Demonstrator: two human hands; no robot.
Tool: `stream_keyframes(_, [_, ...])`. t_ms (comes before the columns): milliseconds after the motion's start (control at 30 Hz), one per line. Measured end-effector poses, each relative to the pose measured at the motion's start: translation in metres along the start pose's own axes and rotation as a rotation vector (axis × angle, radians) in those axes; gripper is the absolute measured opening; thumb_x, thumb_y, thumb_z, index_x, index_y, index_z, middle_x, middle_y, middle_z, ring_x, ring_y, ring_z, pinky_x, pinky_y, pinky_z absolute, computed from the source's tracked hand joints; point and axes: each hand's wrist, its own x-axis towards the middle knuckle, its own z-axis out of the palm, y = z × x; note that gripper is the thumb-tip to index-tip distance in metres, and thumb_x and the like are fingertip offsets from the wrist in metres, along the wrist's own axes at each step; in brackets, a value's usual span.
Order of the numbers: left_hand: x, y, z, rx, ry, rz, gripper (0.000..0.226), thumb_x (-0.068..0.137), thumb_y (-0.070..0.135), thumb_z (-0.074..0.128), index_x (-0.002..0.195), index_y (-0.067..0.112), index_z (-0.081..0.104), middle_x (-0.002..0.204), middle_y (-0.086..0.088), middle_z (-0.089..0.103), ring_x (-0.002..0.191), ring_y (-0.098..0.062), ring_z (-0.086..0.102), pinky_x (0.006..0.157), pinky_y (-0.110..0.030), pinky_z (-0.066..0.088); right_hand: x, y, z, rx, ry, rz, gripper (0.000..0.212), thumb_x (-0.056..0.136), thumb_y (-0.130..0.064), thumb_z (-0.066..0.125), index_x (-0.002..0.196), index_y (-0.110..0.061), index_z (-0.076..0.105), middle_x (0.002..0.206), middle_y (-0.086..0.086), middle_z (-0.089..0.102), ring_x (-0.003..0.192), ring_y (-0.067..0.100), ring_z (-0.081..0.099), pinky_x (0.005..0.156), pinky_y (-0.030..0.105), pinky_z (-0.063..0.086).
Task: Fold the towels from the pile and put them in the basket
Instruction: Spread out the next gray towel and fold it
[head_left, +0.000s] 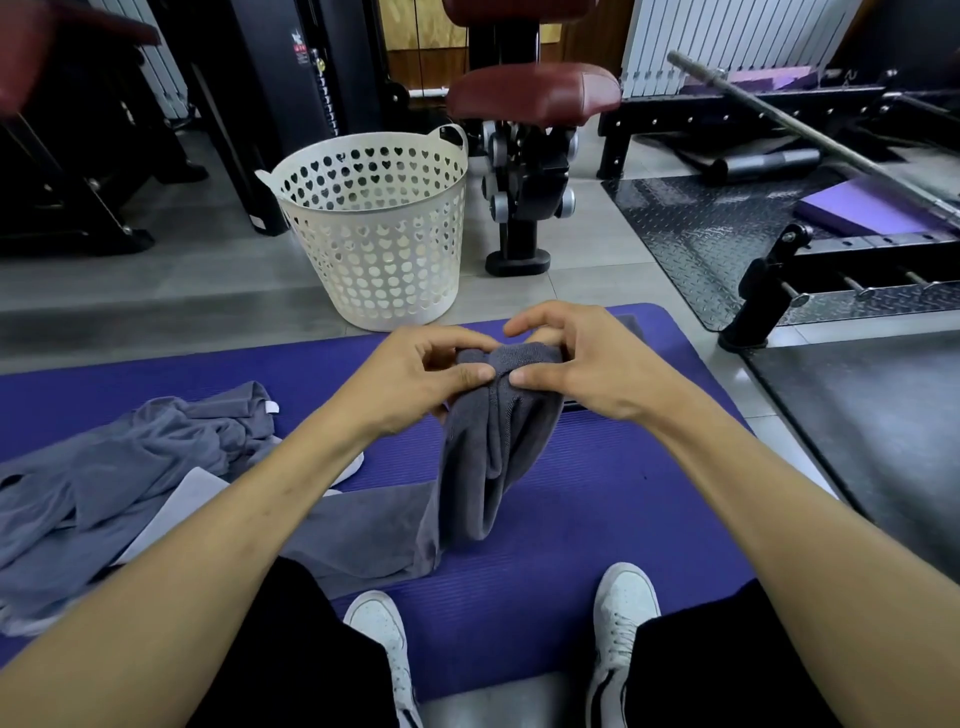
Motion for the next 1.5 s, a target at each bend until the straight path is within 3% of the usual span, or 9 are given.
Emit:
stream_keyframes(167, [0.0,0.003,0.001,0.038,0.073,0.015,0.012,0.09,0.009,0.069,0.086,0.02,0.069,0.068,0.001,0.059,0.058,-0.008,0.055,0.05,-0.024,0.05,-0.001,-0.001,0.004,0.009,0.032,0.009,0.032,0.083,-0.018,0.078,0.109,-0.024,0.061,0.075,-0.01,0.072,0.069,0.001,0.064,0.066,0.018,0.047])
stream_keyframes(400, [0.007,-0.008,-0.028,-0.103,0.425,-0.022,0.023,0.093,-0.002,0.061,0.081,0.018,0.064,0.058,0.014,0.062,0.051,-0.001,0.055,0.046,-0.019,0.049,-0.004,0.021,-0.008,-0.202,-0.097,0.114,0.008,0.086,-0.019,0.074,0.085,-0.014,0.068,0.071,-0.002,0.061,0.063,0.005,0.051,0.064,0.021,0.043])
stream_keyframes(533, [0.004,-0.025,-0.037,-0.053,0.363,-0.119,0.021,0.093,0.0,0.061,0.08,0.015,0.064,0.058,0.009,0.06,0.049,-0.005,0.055,0.043,-0.022,0.049,-0.003,0.03,-0.012,-0.149,-0.005,0.129,0.011,0.09,-0.013,0.066,0.081,-0.018,0.068,0.084,0.007,0.07,0.072,0.022,0.06,0.069,0.035,0.052])
stream_keyframes(600, [0.003,-0.029,-0.034,-0.015,0.294,-0.139,0.02,0.093,0.0,0.061,0.081,0.015,0.065,0.064,0.004,0.061,0.053,-0.006,0.057,0.047,-0.024,0.051,0.001,0.031,-0.007,-0.115,0.032,0.127,0.003,0.09,-0.019,0.069,0.088,-0.019,0.067,0.091,0.003,0.071,0.083,0.027,0.066,0.078,0.04,0.055])
stream_keyframes(900, [-0.004,-0.011,-0.031,0.045,0.14,0.011,0.023,0.094,-0.003,0.058,0.083,0.015,0.065,0.074,0.002,0.059,0.066,-0.007,0.052,0.059,-0.02,0.048,0.012,0.043,0.004,-0.196,-0.084,0.257,0.068,0.086,-0.029,0.073,0.145,-0.029,0.04,0.143,-0.007,0.049,0.092,0.009,0.053,0.095,0.033,0.047])
stream_keyframes(1000, [-0.007,-0.012,-0.035,0.063,0.13,0.025,0.035,0.093,0.0,0.061,0.076,0.029,0.069,0.075,0.0,0.059,0.069,-0.009,0.052,0.062,-0.023,0.047,0.01,0.041,0.002,-0.138,-0.15,0.255,0.055,0.087,-0.028,0.073,0.137,-0.034,0.051,0.128,-0.015,0.056,0.091,0.005,0.053,0.09,0.025,0.043])
stream_keyframes(1133, [-0.009,-0.015,-0.035,0.08,0.148,0.011,0.023,0.093,0.0,0.061,0.081,0.018,0.067,0.072,0.003,0.06,0.068,-0.008,0.053,0.062,-0.023,0.05,0.01,0.034,0.003,-0.123,-0.189,0.202,0.003,0.09,-0.018,0.07,0.091,-0.017,0.072,0.073,-0.012,0.067,0.059,-0.007,0.056,0.063,0.013,0.041])
stream_keyframes(1367, [0.002,-0.04,-0.04,0.221,0.399,-0.215,0.029,0.093,0.008,0.065,0.121,0.013,0.068,0.094,-0.013,0.071,0.062,-0.012,0.062,0.051,-0.02,0.053,0.018,0.034,0.001,0.005,0.165,0.253,0.016,0.096,-0.016,0.06,0.08,-0.014,0.06,0.057,0.008,0.067,0.053,0.019,0.061,0.061,0.037,0.053])
stream_keyframes(1500, [0.003,-0.059,-0.046,0.507,0.318,-0.499,0.038,0.09,0.021,0.069,0.125,0.016,0.055,0.095,-0.005,0.073,0.082,-0.023,0.068,0.067,-0.031,0.055,0.012,0.035,-0.003,0.051,0.333,0.275,0.013,0.094,-0.011,0.063,0.082,-0.006,0.063,0.067,0.02,0.069,0.051,0.019,0.064,0.055,0.034,0.057])
